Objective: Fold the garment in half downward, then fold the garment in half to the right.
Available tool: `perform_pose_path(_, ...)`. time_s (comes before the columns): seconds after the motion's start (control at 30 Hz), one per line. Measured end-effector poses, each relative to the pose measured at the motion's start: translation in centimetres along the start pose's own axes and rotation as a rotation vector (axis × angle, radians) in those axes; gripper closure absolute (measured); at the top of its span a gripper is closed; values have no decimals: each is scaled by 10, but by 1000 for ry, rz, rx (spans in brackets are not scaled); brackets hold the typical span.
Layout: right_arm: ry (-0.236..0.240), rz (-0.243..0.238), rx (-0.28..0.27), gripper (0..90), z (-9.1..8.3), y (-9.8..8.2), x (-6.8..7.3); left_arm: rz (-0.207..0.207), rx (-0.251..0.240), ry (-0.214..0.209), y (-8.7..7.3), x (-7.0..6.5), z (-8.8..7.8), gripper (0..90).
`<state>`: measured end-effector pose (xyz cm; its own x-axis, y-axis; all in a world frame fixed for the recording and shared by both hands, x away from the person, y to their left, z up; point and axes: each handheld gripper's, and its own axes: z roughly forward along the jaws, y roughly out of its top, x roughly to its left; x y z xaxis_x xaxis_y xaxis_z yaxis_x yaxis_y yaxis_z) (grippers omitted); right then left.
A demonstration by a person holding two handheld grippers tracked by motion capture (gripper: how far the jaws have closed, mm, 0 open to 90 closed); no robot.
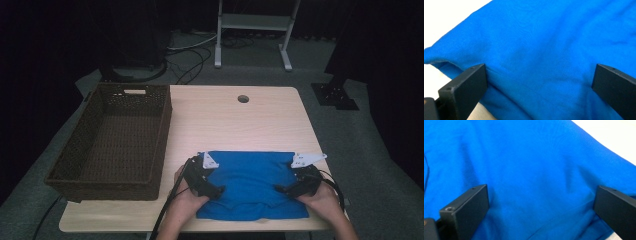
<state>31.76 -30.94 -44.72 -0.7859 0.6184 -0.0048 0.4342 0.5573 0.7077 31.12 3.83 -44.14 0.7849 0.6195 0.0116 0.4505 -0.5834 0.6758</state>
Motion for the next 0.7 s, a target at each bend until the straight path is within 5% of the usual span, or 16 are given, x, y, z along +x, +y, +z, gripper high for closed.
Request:
perform_pose_path(0.37,-4,6,-16,0,-7,-9,16,1,-15,-2,-10,-11,-8,0)
perform_pose_path(0.7,-2,4,-17,0,-7,-9,16,-18,-40,-5,-12,-9,-10,0)
